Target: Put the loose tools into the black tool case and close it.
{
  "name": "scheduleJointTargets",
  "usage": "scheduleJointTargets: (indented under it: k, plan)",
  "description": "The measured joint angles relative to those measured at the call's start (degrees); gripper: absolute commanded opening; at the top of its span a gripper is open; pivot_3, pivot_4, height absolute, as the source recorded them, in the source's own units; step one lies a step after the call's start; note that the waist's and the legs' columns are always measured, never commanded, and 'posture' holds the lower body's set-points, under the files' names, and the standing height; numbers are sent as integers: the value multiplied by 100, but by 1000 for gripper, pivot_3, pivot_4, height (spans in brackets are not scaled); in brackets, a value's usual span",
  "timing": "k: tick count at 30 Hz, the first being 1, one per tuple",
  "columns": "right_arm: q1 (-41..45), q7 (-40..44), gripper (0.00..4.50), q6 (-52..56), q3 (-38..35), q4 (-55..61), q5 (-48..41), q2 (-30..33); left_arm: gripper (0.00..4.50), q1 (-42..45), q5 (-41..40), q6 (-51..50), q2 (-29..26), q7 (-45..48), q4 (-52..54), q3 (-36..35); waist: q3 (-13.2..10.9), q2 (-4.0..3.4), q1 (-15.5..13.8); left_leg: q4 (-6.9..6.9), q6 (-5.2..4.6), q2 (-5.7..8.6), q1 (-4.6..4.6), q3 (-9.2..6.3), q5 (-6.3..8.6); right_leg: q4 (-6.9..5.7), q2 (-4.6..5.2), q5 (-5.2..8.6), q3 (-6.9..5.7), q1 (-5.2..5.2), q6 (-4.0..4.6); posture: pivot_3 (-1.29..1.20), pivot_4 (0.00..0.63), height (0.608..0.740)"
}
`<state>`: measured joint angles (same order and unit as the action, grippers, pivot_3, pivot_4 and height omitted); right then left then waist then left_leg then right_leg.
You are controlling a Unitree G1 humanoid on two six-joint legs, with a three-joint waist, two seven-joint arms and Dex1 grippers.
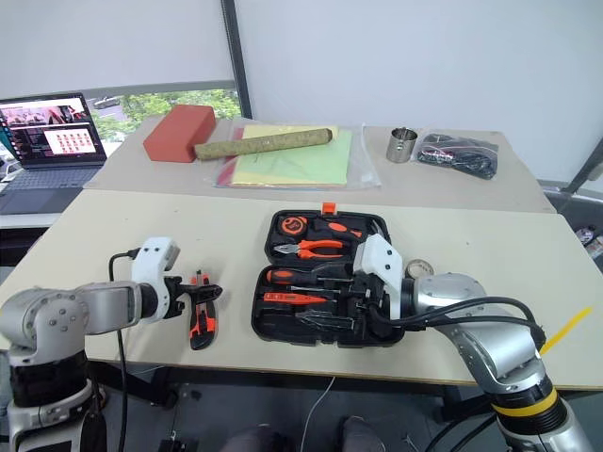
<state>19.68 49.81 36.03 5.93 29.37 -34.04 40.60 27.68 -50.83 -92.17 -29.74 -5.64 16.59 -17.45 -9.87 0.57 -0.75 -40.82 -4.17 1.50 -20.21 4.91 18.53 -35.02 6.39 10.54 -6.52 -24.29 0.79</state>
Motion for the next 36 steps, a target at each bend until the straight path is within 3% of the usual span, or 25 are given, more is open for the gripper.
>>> scheduleJointTargets:
  k: [3, 6, 10, 13, 17, 19, 21, 22, 23, 24, 27, 30, 32, 36]
  plan:
    - [-49, -137, 4500, 40, -23, 103, -3, -19, 4406, 175, -604, 75, -136, -582, -411, 199, 1, -2, -15, -2, 8, 1, 5, 0, -3, -7, 4, 1, 8, 3, -2, 0, 150, 740]
    - [-116, -261, 4500, 75, -109, 220, -13, -19, 3704, 283, -1038, 87, -227, -1087, -687, 305, 5, -4, -12, -1, 10, 2, 13, 2, -4, -11, 4, 5, 18, 5, -10, 0, 150, 740]
    - [-206, -404, 4500, 127, -265, 288, -55, -18, 2137, 350, -1374, 107, -281, -1624, -980, 278, 11, -12, -12, 5, 10, 6, 21, 6, -4, -12, -4, 1, 40, 5, -3, 0, 150, 740]
    - [-253, -415, 4500, 205, -336, 381, -142, 16, 1314, 393, -1392, 111, -262, -1728, -1196, 130, 12, -14, -15, 7, 10, 7, 23, 7, -4, -10, -16, 2, 53, 7, -3, 0, 150, 740]
    - [-354, -330, 4500, 393, -608, 517, -470, 230, 1283, 517, -1147, 118, -457, -1268, -1402, 185, 13, -13, -6, 9, 16, 7, 31, 14, -6, -13, -30, 7, 58, 11, -11, 0, 150, 740]
    - [-476, -247, 4500, 456, -744, 622, -611, 347, 1282, 541, -956, 310, -844, -668, -1478, 500, 12, -12, 3, 12, 22, 4, 30, 20, -8, -17, -30, 19, 64, 4, -29, 0, 150, 740]
    - [-609, -205, 4500, 538, -919, 739, -804, 470, 1278, 522, -531, 870, -1531, 598, -1510, 1161, 5, -5, 34, 16, 31, -2, 23, 39, -6, -26, -36, 27, 75, -18, -36, 0, 150, 740]
    - [-694, -196, 4500, 583, -1029, 816, -939, 559, 1266, 517, -273, 1412, -2011, 1656, -1512, 1576, 3, -3, 43, 18, 35, -4, 11, 45, -6, -27, -41, 28, 75, -33, -32, 0, 150, 740]
    - [-711, -190, 4500, 593, -1071, 850, -983, 589, 1266, 524, -195, 1625, -2164, 2050, -1511, 1677, 4, -3, 43, 18, 36, -4, 2, 48, -5, -30, -44, 28, 72, -46, -22, 0, 150, 740]
    - [-768, -170, 4500, 605, -1187, 968, -1086, 674, 1266, 685, 149, 2316, -2502, 3294, -1626, 2097, 3, -2, 35, 22, 36, 0, -12, 61, -5, -38, -59, 9, 69, -72, 15, 0, 150, 740]
    - [-887, -143, 4500, 627, -1352, 1264, -1276, 853, 1266, 1393, 1021, 3896, -2827, 5734, -1988, 2913, 2, -2, -36, 22, 36, 2, -36, 61, -6, -25, -61, 9, 47, -81, 20, 0, 150, 740]
    - [-986, -223, 4500, 648, -1436, 1382, -1328, 972, 1266, 2188, 1686, 5053, -2691, 7734, -2111, 3721, 3, -2, -48, 21, 33, 7, -67, 63, -7, 1, -51, 4, 18, -86, 13, 0, 150, 740]
    - [-1100, -368, 4500, 674, -1546, 1438, -1344, 972, 1266, 2655, 2145, 5661, -2310, 8716, -2323, 4207, 3, -1, -37, 16, -5, 9, -76, 65, -29, 2, -44, 3, 10, -83, 10, 0, 150, 740]
    - [-1388, -722, 4500, 739, -1693, 1626, -1395, 957, 1266, 3074, 2832, 6295, -1502, 9427, -2892, 4787, 2, 0, -28, 4, -27, 3, -98, 56, -41, 5, -39, 4, -18, -86, 9, 0, 150, 740]
